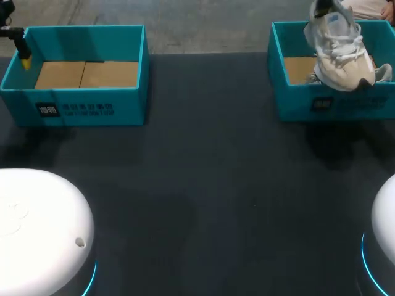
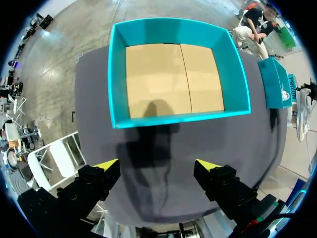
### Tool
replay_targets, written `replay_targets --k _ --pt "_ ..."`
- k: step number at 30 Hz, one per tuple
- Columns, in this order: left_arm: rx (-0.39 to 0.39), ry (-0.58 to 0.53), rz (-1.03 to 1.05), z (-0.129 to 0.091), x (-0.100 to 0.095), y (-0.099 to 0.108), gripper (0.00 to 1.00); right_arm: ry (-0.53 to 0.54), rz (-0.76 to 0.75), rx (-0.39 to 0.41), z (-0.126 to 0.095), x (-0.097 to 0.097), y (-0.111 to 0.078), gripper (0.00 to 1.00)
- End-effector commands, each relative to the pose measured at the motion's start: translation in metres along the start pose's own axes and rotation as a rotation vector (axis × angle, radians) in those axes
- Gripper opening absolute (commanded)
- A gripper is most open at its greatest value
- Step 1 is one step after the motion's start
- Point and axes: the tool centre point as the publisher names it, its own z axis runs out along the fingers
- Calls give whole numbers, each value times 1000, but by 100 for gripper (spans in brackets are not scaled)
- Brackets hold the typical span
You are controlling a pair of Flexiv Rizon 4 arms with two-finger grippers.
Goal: Take the shoe out of the shoebox, open the shoe tongue, remove and reinsert the insole, then place the shoe into the shoebox
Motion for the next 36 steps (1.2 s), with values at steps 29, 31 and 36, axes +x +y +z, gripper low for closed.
replay_targets --k 29,31,36 --pt "-3 -2 0 -1 0 0 100 76 17 -37 35 -86 -59 0" --pt "-3 -2 0 -1 0 0 100 84 25 -68 39 -93 -65 0" --pt "-3 -2 0 -1 0 0 100 94 28 -76 50 -106 -68 0"
